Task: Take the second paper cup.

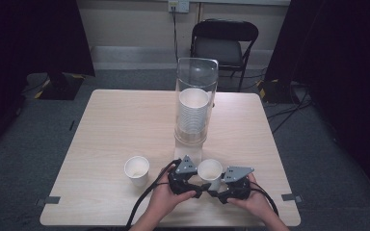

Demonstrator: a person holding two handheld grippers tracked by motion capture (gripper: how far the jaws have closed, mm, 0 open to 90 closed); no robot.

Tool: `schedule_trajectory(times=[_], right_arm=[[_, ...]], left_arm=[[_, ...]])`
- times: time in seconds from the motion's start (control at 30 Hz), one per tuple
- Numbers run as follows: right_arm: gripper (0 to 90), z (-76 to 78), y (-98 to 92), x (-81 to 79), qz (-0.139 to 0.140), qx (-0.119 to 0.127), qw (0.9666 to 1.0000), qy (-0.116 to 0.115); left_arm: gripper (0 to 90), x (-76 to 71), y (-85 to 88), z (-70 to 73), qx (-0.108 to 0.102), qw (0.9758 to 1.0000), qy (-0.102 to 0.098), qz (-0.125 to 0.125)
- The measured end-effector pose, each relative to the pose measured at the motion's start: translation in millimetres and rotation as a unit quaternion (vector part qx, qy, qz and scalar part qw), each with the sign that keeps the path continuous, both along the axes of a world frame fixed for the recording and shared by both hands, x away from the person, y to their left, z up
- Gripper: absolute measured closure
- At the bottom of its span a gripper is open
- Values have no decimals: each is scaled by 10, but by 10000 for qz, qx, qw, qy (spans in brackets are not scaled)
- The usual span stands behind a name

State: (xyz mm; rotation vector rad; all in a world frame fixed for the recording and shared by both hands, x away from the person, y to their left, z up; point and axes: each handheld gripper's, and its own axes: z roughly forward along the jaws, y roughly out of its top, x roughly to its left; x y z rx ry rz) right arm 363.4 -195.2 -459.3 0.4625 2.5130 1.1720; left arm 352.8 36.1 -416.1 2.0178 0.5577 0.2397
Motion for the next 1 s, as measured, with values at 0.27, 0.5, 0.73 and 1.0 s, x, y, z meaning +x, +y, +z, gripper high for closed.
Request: schedule_trajectory(times=[0.27,0.5,0.73,1.0], right_arm=[[209,32,-46,0,-132,25,9999,-26],[150,37,-248,29,-235,-38,9995,231],[145,32,-443,85,-646,-125,9976,235],[144,21,-593,108,-889,-170,9957,216]], left_arm=[[307,-33,24,-25,258,9996,4,-111],[260,-170,199,-233,736,9964,250,-326],[237,-283,422,-360,969,9942,242,-407],[235,-382,684,-425,1205,9915,158,-466]])
